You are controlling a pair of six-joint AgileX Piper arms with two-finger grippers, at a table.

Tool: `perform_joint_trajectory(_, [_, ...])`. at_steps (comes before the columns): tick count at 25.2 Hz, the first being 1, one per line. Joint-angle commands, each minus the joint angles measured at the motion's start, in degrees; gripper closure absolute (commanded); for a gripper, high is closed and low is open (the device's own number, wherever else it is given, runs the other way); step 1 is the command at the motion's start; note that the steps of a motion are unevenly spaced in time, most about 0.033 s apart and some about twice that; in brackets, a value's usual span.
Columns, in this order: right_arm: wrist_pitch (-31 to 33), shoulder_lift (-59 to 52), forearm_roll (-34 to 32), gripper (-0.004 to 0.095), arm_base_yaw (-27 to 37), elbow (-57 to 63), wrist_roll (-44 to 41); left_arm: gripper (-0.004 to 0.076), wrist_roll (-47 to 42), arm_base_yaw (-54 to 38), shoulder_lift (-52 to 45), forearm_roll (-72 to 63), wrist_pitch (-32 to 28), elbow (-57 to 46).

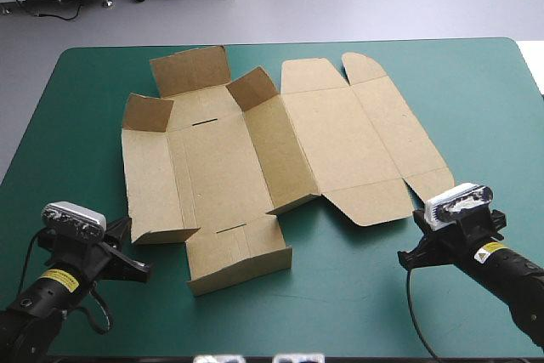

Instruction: Fold the box

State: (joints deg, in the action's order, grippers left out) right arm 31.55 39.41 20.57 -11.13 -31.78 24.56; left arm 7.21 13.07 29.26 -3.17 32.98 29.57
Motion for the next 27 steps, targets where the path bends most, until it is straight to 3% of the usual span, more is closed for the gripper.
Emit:
perform_joint_trajectory(1, [-1.69,-0.12,2.39,0.0914,0.12,-1.54,-0.73,0.0729,0.03,0.24,0.28,-0.84,-4.04,1.64])
perform_joint_trajectory(10, [-0.11,-0.02,3.97,0.0912,0.12,-1.54,-2.02,0.0729,-7.73,0.24,0.28,-0.51,3.4,1.64])
perform_joint_trajectory(17, [0.49,-0.02,4.05,0.0914,0.12,-1.54,-3.27,0.0729,-8.17,0.24,0.28,-2.18,3.99,1.64])
perform_joint_trajectory(19, [0.94,0.54,3.83,0.0914,0.12,-1.54,-7.08,0.0728,-12.56,0.24,0.55,-2.25,3.95,2.5])
perform_joint_trajectory(24, [5.24,8.09,3.84,0.0913,0.12,-2.28,-8.75,0.071,-15.6,0.24,9.99,-0.05,13.94,13.39])
perform_joint_trajectory(27, [8.59,12.32,3.84,0.0912,0.12,-5.88,-8.54,0.0585,-15.6,0.24,18.58,0.28,13.03,22.14])
